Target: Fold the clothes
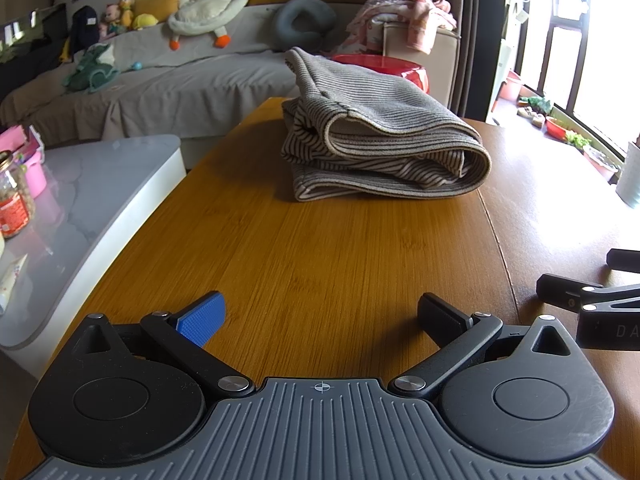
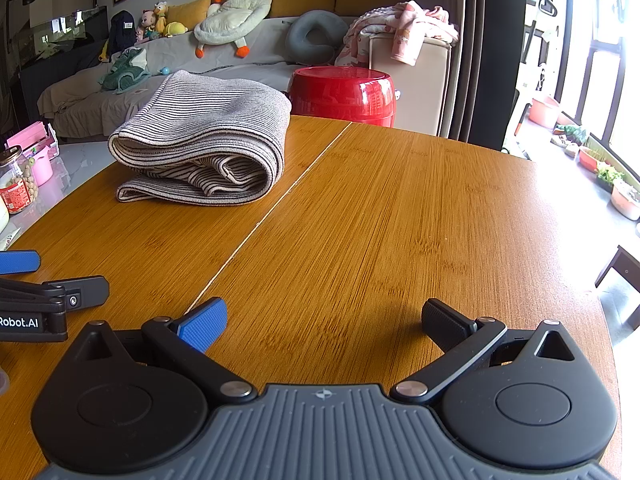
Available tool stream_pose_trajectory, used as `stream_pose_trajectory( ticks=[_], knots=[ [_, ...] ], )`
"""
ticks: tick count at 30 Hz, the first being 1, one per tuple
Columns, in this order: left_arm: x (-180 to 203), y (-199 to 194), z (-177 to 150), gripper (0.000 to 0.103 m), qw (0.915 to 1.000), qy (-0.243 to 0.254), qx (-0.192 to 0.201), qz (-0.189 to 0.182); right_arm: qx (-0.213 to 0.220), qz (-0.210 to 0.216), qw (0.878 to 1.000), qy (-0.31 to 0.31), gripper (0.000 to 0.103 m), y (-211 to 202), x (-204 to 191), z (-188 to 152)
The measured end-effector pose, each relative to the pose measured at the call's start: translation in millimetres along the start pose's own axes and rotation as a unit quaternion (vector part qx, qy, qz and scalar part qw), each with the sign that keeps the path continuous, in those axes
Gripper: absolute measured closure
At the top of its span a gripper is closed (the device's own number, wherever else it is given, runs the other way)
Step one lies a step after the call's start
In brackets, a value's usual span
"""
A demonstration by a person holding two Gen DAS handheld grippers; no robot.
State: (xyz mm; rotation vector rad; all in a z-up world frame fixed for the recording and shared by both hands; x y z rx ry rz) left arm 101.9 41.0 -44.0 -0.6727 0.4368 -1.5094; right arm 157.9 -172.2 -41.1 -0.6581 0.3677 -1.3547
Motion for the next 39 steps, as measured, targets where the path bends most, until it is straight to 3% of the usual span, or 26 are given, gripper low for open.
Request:
stream_pose_trajectory(
  ticks=[32,39],
  knots=[
    [-1.3,-0.2,-0.4,0.0,0.9999,-0.006,0.001,0.008,0.0,0.0,1.0,0.0,0.0,-0.2,0.5,-0.3],
    [-7.9,-5.6,-1.4,0.0,0.9996,-0.021,0.013,-0.01,-0.002,-0.016,1.0,0.012,0.0,2.7,-3.7,2.6]
  ],
)
Point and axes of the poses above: each gripper's, at about its wrist camera, not at the fingertips, and y roughly the way its jaws point, x to its right, z to its top, the point moved 1 cm from there along y, roughly the way its jaws point, and after that the axes turned 12 degrees about -z, right-handed, at the moved point
